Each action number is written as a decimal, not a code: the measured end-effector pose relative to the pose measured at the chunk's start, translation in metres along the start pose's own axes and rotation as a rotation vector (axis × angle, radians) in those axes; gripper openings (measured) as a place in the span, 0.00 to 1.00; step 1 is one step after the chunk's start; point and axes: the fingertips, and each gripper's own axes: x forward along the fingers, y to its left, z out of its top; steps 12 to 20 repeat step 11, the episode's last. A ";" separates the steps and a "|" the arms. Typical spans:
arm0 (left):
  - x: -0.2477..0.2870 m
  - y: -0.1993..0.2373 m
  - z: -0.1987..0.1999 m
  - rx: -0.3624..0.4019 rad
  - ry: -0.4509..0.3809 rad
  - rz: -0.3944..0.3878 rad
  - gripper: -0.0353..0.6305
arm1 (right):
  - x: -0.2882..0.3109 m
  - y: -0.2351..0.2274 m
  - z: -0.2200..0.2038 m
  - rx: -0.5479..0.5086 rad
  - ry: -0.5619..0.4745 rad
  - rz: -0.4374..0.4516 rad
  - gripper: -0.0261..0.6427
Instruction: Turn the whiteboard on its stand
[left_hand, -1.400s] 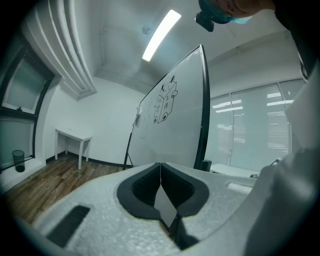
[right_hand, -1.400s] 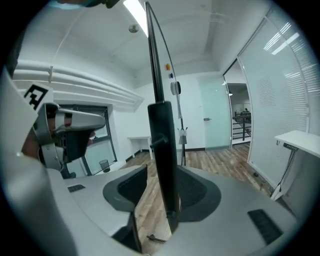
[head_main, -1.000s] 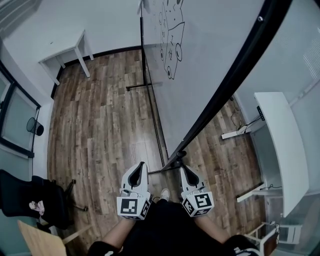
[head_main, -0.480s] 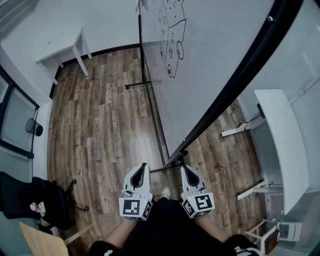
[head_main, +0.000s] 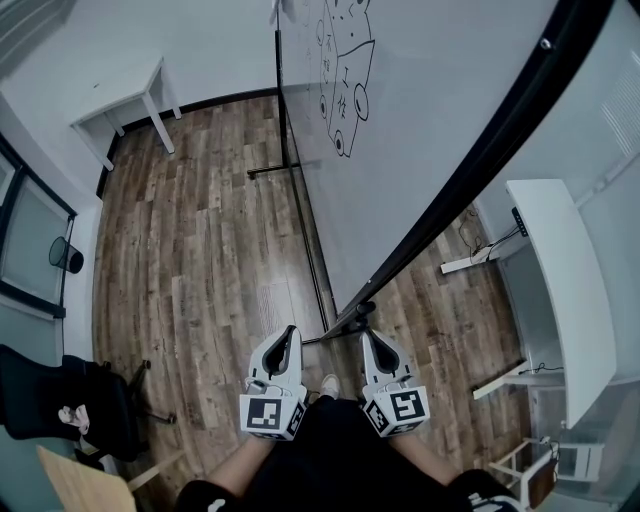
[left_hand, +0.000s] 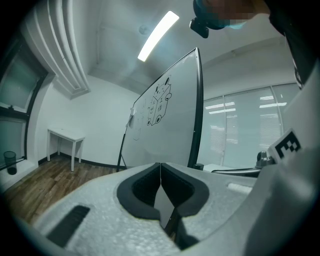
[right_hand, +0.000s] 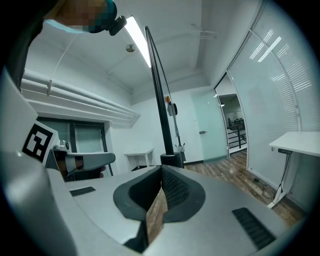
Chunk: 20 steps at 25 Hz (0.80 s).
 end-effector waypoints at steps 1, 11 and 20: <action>0.000 0.000 0.000 -0.001 0.001 0.000 0.08 | 0.000 0.001 0.000 0.000 -0.002 0.000 0.06; -0.003 0.000 0.001 -0.010 -0.003 -0.006 0.08 | -0.003 0.004 0.002 -0.012 -0.013 -0.004 0.06; -0.003 0.000 0.001 -0.010 -0.003 -0.006 0.08 | -0.003 0.004 0.002 -0.012 -0.013 -0.004 0.06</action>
